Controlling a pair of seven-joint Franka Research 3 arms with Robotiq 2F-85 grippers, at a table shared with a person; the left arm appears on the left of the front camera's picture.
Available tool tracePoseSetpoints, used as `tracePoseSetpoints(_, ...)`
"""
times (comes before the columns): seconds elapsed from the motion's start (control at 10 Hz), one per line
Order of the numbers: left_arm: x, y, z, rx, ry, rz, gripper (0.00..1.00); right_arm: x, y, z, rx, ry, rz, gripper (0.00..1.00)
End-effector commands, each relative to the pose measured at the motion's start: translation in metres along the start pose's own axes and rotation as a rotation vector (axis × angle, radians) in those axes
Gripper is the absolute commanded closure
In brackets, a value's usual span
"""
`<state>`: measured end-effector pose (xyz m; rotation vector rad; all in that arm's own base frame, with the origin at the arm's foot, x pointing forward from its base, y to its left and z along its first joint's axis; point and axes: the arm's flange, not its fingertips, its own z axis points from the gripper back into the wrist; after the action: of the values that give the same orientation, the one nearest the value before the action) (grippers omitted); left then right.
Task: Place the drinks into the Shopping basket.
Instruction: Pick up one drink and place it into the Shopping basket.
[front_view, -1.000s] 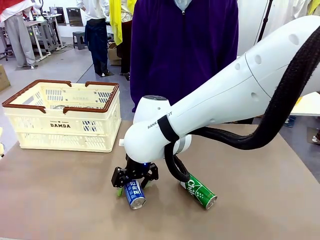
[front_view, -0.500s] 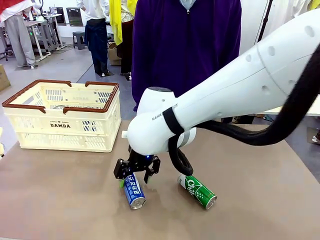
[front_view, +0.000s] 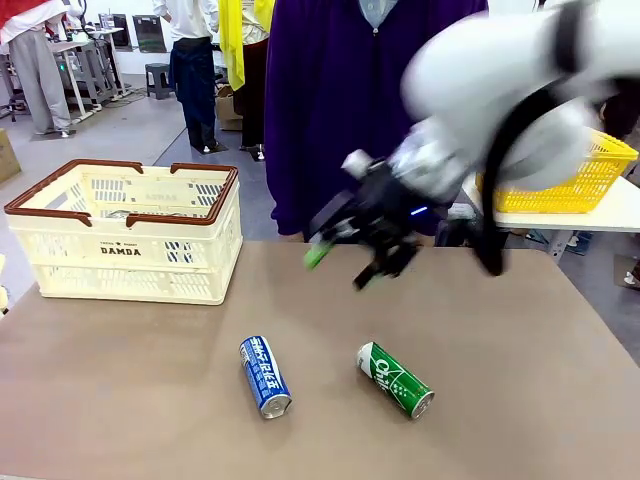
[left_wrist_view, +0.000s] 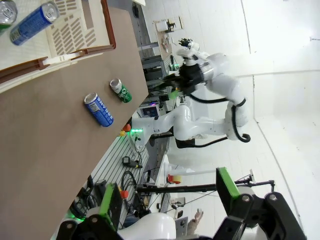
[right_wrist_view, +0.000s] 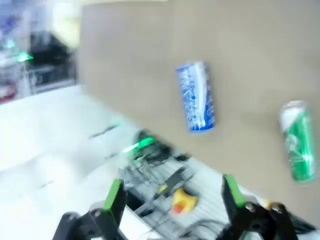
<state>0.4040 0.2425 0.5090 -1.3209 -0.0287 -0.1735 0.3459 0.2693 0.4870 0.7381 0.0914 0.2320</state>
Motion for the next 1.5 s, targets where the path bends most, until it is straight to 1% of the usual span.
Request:
tracePoseSetpoints(0.0, -0.002, -0.004, 0.008, 0.0, 0.007, 0.006, 0.0, -0.043, -0.097, 0.105, 0.504, 0.008, -0.171, 0.0)
tracePoseSetpoints(0.1, -0.002, -0.004, 0.008, 0.0, 0.007, 0.006, 0.0, -0.058, -0.133, 0.148, 0.691, -0.041, -0.225, 0.0)
tracePoseSetpoints(0.2, -0.002, -0.004, 0.008, 0.0, 0.007, 0.006, 0.0, -0.073, -0.169, 0.181, 0.84, -0.101, -0.231, 0.0)
tracePoseSetpoints(0.3, -0.002, -0.004, 0.008, 0.0, 0.007, 0.006, 0.0, -0.087, -0.203, 0.203, 0.936, -0.173, -0.203, 0.0)
tracePoseSetpoints(0.4, -0.002, -0.004, 0.008, 0.0, 0.007, 0.006, 0.0, -0.097, -0.232, 0.213, 1.011, -0.233, -0.21, 0.0)
tracePoseSetpoints(0.5, -0.002, -0.004, 0.008, 0.0, 0.007, 0.006, 0.0, -0.104, -0.26, 0.212, 1.079, -0.298, -0.215, 0.0)
tracePoseSetpoints(0.6, -0.002, -0.004, 0.008, 0.0, 0.007, 0.006, 0.0, -0.105, -0.277, 0.2, 1.05, -0.41, -0.282, 0.0)
tracePoseSetpoints(0.7, -0.002, -0.004, 0.008, 0.0, 0.007, 0.006, 0.0, -0.127, -0.251, 0.231, 0.965, -0.216, -0.23, 0.0)
tracePoseSetpoints(1.3, -0.002, -0.004, 0.008, 0.0, 0.007, 0.006, 0.0, -0.127, -0.251, 0.231, 0.965, -0.216, -0.23, 0.0)
tracePoseSetpoints(1.4, 0.0, 0.0, 0.0, 0.0, 0.0, 0.0, 0.0, -0.127, -0.251, 0.231, 0.965, -0.216, -0.23, 0.0)
